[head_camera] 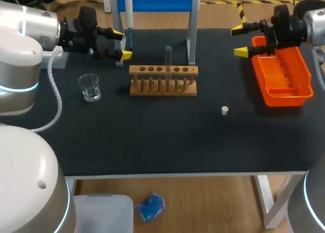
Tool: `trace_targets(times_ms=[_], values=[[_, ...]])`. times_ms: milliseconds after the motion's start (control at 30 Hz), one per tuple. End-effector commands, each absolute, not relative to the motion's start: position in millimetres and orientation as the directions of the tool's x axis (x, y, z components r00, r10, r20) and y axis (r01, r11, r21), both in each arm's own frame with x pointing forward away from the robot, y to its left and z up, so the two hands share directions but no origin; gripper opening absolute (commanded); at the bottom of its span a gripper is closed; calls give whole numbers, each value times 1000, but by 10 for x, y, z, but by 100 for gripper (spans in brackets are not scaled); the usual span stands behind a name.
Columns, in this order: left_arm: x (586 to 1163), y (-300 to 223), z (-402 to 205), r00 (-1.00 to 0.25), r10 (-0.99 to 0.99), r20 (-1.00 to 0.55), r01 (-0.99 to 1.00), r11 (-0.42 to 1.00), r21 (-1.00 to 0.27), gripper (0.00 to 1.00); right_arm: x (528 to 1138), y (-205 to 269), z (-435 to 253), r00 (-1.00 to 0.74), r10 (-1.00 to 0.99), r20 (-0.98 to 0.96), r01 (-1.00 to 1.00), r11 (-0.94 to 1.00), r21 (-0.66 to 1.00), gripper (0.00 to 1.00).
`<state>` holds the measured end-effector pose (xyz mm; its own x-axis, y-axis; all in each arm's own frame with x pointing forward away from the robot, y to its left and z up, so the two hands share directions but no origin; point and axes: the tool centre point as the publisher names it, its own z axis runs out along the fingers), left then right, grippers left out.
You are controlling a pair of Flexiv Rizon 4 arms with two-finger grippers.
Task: Invert the test tube, pick up the pipette, mount the tip to pipette, aspirate from beaker and dispense into the tube, eject the tip, return the pipette, and cap with the stopper.
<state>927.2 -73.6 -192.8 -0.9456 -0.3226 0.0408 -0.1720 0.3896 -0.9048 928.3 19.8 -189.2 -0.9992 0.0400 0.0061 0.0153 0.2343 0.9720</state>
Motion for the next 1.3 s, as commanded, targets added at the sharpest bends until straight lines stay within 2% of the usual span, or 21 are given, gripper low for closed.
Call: trace_targets(times_ms=[33,367,567,1167,1300], values=[[9277,-736,-1922,-946,-321,42,-173,392,-903,100,9307,184,-1893,-1000,26,10,16,235,972,100],[9200,-978,-2196,-947,-317,54,-184,396,-899,100,9317,540,-2225,-999,39,17,25,220,975,100],[9169,-1172,-2397,-951,-297,82,-198,383,-902,100,9279,821,-2372,-999,-32,25,18,224,975,100],[9169,-1172,-2397,-951,-297,82,-198,383,-902,100,9279,821,-2372,-999,-32,25,18,224,975,100],[9211,-1210,-2411,-952,-299,65,-184,391,-902,100,9331,958,-2495,-998,-50,26,15,213,977,100]])
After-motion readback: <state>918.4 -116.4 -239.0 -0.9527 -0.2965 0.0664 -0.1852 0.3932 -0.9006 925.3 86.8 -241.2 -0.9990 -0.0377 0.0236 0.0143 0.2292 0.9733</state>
